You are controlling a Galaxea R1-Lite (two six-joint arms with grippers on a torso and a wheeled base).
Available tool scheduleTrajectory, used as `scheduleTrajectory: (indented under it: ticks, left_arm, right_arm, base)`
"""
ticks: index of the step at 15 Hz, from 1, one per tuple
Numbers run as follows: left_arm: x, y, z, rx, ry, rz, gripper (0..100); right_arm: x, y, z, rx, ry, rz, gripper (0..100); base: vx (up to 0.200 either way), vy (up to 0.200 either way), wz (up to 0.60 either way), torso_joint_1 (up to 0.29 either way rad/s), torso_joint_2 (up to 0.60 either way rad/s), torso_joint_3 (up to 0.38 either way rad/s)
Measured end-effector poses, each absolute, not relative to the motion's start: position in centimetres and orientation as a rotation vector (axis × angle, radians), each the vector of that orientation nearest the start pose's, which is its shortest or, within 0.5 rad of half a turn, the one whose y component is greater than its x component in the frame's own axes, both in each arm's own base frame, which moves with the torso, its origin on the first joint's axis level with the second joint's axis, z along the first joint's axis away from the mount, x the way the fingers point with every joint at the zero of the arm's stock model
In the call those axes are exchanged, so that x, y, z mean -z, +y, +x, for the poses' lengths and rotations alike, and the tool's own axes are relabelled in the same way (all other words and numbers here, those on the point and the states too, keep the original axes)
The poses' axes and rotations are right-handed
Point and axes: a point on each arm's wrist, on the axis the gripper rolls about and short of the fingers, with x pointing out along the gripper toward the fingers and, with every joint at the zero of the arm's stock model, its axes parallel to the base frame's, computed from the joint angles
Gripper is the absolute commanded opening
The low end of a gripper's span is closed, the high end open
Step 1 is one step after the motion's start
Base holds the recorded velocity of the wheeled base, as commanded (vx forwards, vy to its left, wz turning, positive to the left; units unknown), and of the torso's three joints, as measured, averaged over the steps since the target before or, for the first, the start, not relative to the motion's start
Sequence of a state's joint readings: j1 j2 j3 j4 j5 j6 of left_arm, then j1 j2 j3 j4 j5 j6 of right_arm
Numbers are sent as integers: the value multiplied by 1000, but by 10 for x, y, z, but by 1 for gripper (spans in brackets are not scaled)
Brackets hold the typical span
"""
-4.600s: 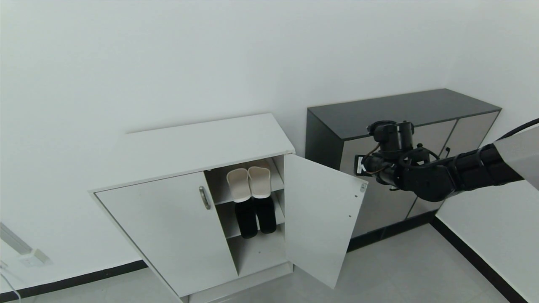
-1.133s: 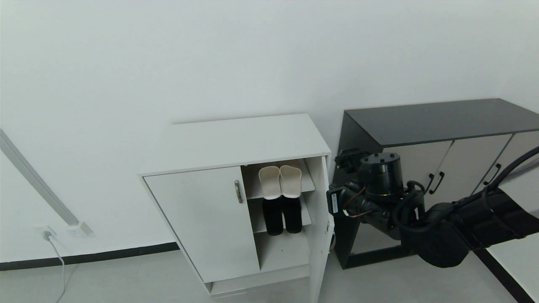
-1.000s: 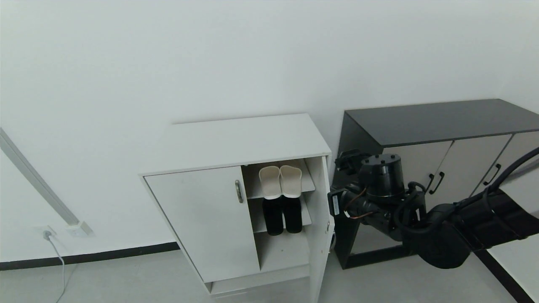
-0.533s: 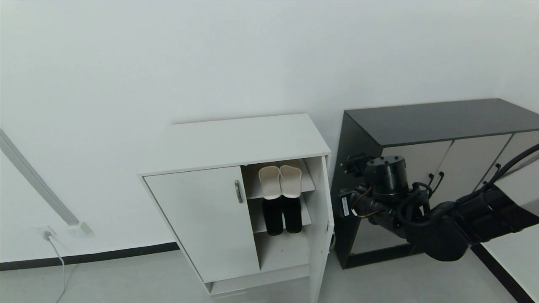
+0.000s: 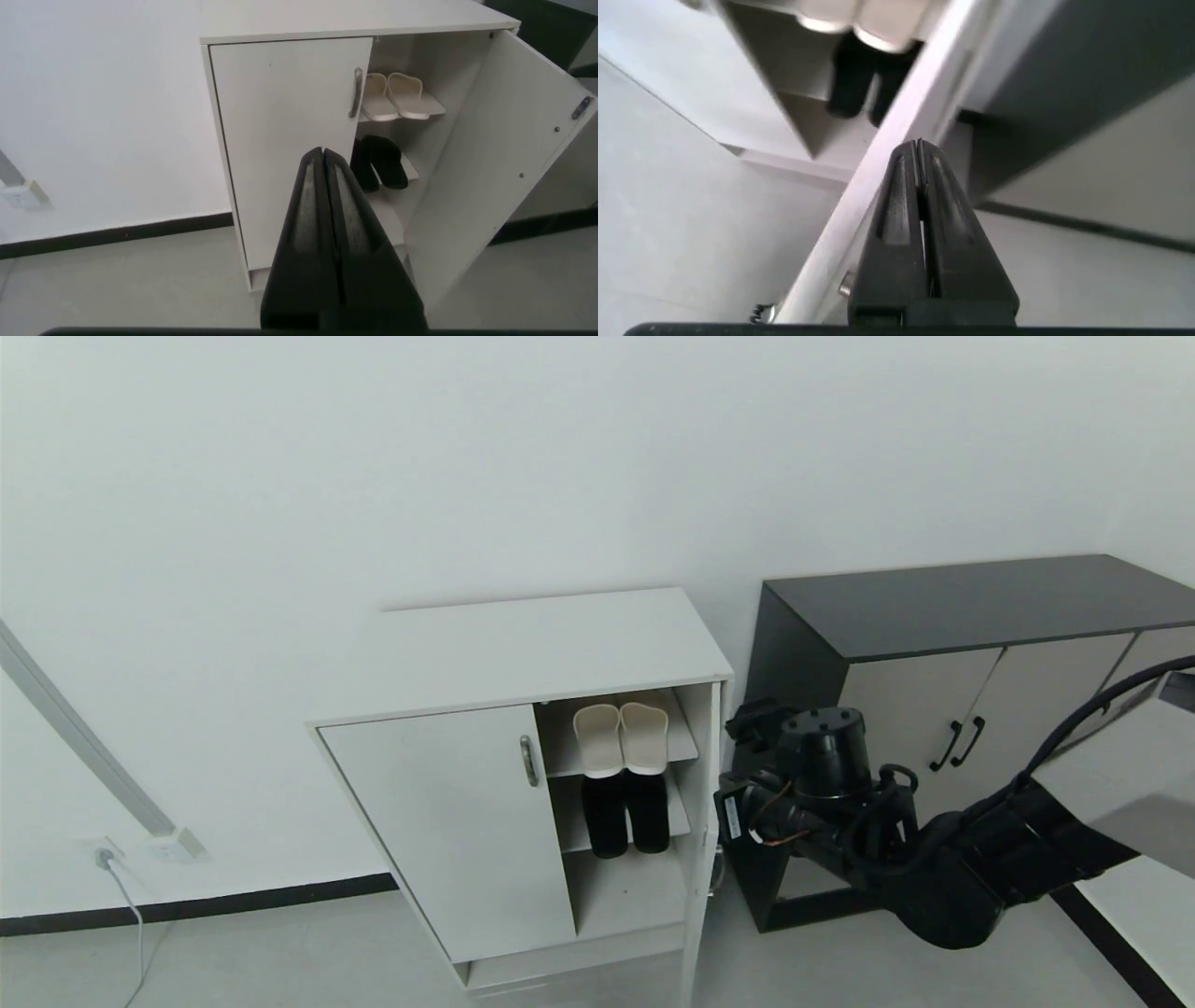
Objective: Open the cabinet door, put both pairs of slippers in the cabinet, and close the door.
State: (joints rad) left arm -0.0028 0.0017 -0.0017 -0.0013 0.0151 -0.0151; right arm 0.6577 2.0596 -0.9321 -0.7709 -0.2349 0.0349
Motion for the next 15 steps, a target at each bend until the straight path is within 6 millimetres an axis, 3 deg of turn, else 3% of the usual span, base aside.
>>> scheduleTrajectory:
  ticks: [5,10,15]
  left_arm:
    - [-76,0,-23,-12,-1,-15,0]
    - [-76,0,-23,-12,-1,-15,0]
    - [-76,0,-23,-13,-2,-15,0]
  right_arm:
    - [-102,239,293,-496,280,-82,0]
    - [-99,238,289,-503,268,-92,0]
    - [-97,240,287,-504,275,-98,0]
  base:
    - [0,0,0,0,0,0]
    - [0,0,0,0,0,0]
    - [0,0,600,3,3,3]
